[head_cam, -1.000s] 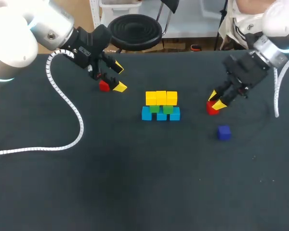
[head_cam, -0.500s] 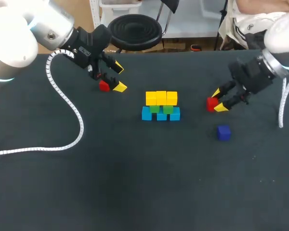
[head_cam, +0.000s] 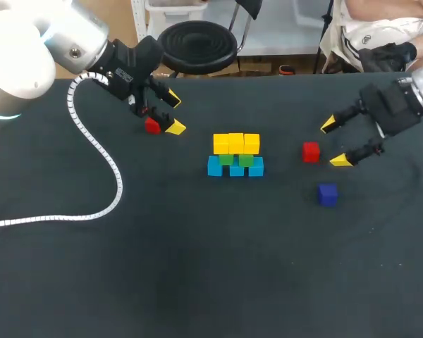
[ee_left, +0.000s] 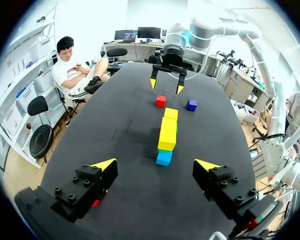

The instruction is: Place the blue cubes, place green cubes on the blue cubes, place the yellow cubes on the green cubes, then place the red cubes on the yellow cubes, and place purple cube on the red cubes.

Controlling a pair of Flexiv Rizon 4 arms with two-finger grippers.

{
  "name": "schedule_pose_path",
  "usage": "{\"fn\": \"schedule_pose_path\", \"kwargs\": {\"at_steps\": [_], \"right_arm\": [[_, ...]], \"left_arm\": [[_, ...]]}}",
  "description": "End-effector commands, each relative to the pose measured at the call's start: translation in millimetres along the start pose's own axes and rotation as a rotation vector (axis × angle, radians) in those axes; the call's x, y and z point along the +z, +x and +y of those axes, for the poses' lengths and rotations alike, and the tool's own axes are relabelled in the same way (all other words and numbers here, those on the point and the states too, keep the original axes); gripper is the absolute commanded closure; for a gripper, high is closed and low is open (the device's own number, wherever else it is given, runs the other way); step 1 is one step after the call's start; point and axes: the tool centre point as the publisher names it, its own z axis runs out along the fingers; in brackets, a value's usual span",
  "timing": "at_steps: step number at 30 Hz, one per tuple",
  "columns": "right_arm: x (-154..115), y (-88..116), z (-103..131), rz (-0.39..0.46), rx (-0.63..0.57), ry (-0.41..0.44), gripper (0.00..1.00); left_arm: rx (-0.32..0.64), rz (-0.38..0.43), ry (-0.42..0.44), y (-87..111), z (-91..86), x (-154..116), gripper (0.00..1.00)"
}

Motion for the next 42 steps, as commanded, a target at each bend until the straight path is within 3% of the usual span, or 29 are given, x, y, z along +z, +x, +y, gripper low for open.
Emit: {"fn": "schedule_pose_path", "kwargs": {"at_steps": [1, 20, 21, 24, 26, 30, 32, 33, 35, 42], "right_arm": [[5.6, -4.6, -8.8, -0.012, -0.015, -0.031, 0.00], [26.9, -4.4, -15.9, -0.045, 0.007, -0.104, 0.00], [27.8, -4.7, -15.7, -0.046, 0.009, -0.105, 0.03], [30.7, -4.2, -15.0, -0.046, 0.021, -0.114, 0.23], [33.1, -4.3, -13.7, -0.047, 0.030, -0.120, 0.48], [37.4, -1.6, -11.2, -0.045, 0.051, -0.132, 0.53], [38.3, -1.1, -10.3, -0.046, 0.058, -0.132, 0.60], [38.0, -1.3, -9.6, -0.041, 0.053, -0.128, 0.68], [34.9, -4.5, -8.3, -0.041, 0.043, -0.120, 1.00], [13.8, -25.1, -4.5, -0.007, 0.001, -0.094, 1.00]], "left_arm": [[0.000, -0.001, -0.001, 0.5, -0.2, -0.2, 0.00], [0.000, -0.001, -0.001, 0.5, -0.2, -0.2, 0.00], [0.000, -0.001, -0.001, 0.5, -0.2, -0.2, 0.00], [0.000, -0.001, -0.001, 0.5, -0.2, -0.2, 0.00], [0.000, -0.001, -0.001, 0.5, -0.2, -0.2, 0.00], [0.000, -0.001, -0.001, 0.5, -0.2, -0.2, 0.00], [0.000, -0.001, -0.001, 0.5, -0.2, -0.2, 0.00], [0.000, -0.001, -0.001, 0.5, -0.2, -0.2, 0.00], [0.000, -0.001, -0.001, 0.5, -0.2, -0.2, 0.00], [0.000, -0.001, -0.001, 0.5, -0.2, -0.2, 0.00]]}}
